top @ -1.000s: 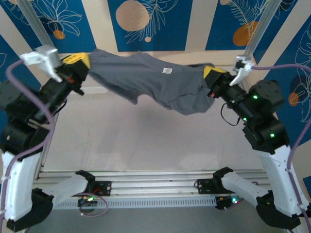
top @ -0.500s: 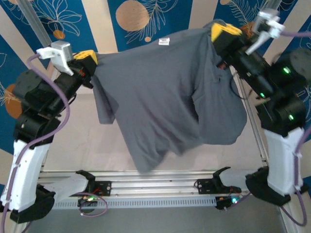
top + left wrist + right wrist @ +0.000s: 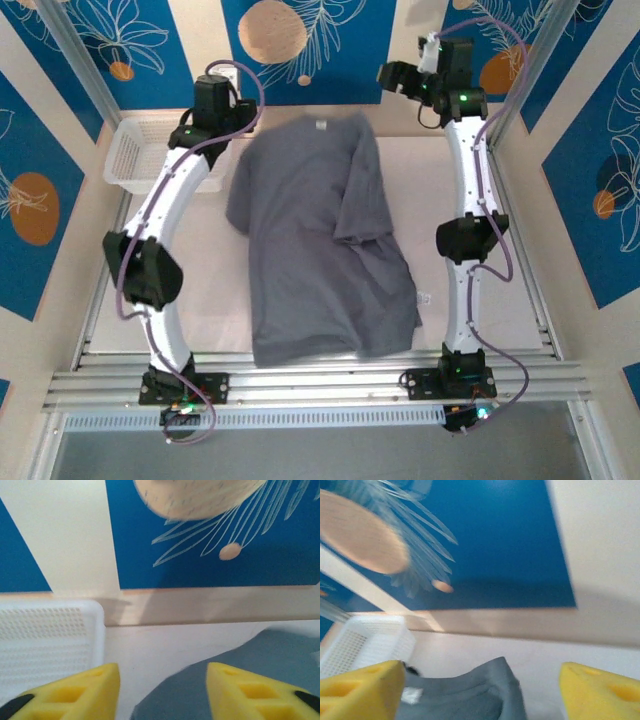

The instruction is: Fold the inside-out t-shirt

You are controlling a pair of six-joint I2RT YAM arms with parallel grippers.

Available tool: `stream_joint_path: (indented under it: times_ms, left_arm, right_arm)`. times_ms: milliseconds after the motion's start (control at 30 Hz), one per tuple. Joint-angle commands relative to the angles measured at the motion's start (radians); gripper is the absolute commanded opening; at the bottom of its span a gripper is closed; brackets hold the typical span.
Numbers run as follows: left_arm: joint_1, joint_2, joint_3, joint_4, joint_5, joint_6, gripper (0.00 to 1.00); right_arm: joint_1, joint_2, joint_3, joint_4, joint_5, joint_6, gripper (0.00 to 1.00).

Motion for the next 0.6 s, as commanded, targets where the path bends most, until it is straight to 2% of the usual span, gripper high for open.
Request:
stream_joint_path:
  times_ms: [0, 67, 200, 267, 367, 433, 567]
  left_arm:
    - [0.010, -0.105, 0.007, 0.041, 0.143, -0.002, 0.64]
    - [0.009, -0.201, -0.128, 0.149, 0.220, -0.026, 0.75]
    - [-0.002, -0.427, -0.432, 0.336, 0.466, -0.096, 0.81]
    - [-0.047, -0.535, -0.572, 0.370, 0.520, -0.091, 0.83]
    - [-0.201, -0.685, -0.760, 0.327, 0.546, 0.071, 0.88]
    - [-0.335, -0.761, -0.869, 0.253, 0.536, 0.183, 0.89]
    - [-0.565, -0.811, -1.033, 0.123, 0.480, 0.301, 0.91]
  right_arm:
    - [-0.044, -0.118, 0.009, -0.087, -0.091, 0.085, 0.85]
    - [-0.044, -0.227, -0.179, -0.072, -0.089, 0.082, 0.85]
    - [-0.040, -0.530, -0.704, 0.052, -0.162, 0.122, 0.85]
    - [-0.025, -0.691, -0.989, 0.129, -0.170, 0.148, 0.85]
    - [0.037, -0.952, -1.415, 0.229, -0.044, 0.226, 0.85]
    - [0.111, -1.111, -1.657, 0.235, 0.119, 0.283, 0.85]
    - [0.272, -1.257, -1.935, 0.171, 0.198, 0.392, 0.82]
